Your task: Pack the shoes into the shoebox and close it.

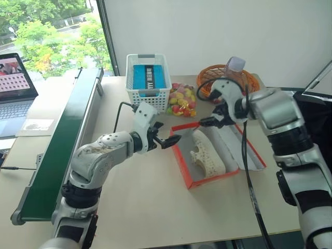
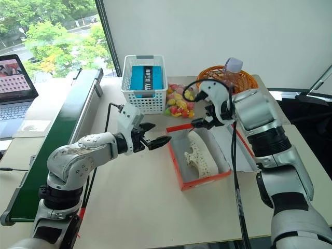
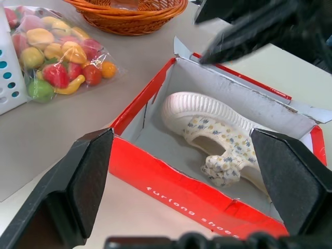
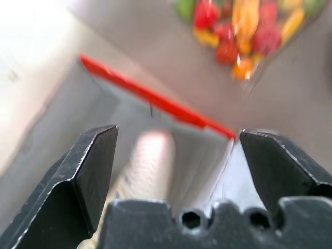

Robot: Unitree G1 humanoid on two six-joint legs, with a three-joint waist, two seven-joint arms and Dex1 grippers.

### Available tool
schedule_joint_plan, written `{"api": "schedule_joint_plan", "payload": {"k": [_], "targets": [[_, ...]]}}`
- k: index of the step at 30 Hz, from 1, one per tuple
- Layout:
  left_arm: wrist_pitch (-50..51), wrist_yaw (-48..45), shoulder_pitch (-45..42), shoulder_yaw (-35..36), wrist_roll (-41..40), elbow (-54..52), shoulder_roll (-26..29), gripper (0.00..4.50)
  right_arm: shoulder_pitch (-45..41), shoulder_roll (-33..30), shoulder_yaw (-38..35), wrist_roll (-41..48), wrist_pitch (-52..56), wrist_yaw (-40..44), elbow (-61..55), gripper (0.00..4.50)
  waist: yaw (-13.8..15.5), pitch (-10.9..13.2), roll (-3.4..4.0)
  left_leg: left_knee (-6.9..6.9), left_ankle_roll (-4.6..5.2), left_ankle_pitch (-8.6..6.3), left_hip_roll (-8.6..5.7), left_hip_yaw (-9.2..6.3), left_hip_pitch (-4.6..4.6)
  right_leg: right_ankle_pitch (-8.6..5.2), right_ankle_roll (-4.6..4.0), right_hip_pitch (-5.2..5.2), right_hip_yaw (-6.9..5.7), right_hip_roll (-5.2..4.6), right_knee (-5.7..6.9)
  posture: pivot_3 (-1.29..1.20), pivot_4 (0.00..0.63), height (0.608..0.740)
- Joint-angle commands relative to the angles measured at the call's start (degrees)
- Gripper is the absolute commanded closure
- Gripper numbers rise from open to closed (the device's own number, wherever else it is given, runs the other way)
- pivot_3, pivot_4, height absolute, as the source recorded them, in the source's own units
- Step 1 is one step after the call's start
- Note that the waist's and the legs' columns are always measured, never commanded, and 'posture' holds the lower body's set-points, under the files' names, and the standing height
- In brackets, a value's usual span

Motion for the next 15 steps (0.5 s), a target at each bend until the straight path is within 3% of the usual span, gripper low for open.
{"api": "schedule_joint_plan", "payload": {"k": [1,8,15], "targets": [[-0.19,0.45,-1.11,2.57,0.44,-0.73,0.86,0.0,0.96,3.01,-9.06,3.63,-4.27,-3.66,-5.82,0.04,-0.04,0.0,0.0,0.0,0.0,0.0,0.0,0.0,-0.01,0.0,0.0,0.0,0.0,0.0,0.0,0.0,0.15,0.74],[0.74,5.59,3.35,9.84,2.03,-2.6,2.43,0.0,10.14,9.24,-16.83,14.27,-5.07,-2.7,-11.58,0.04,-0.24,0.0,0.0,-0.03,0.0,0.0,0.02,-0.01,0.0,0.0,-0.01,0.0,0.0,0.02,0.02,0.0,0.15,0.74],[-0.27,15.05,10.76,19.42,7.25,-9.18,2.43,0.0,16.92,12.7,-19.34,24.56,-5.53,-1.19,-18.07,0.04,-0.45,0.01,0.0,-0.06,0.0,0.0,0.06,-0.03,0.0,0.0,-0.02,-0.02,0.0,0.04,0.04,0.0,0.15,0.74]]}}
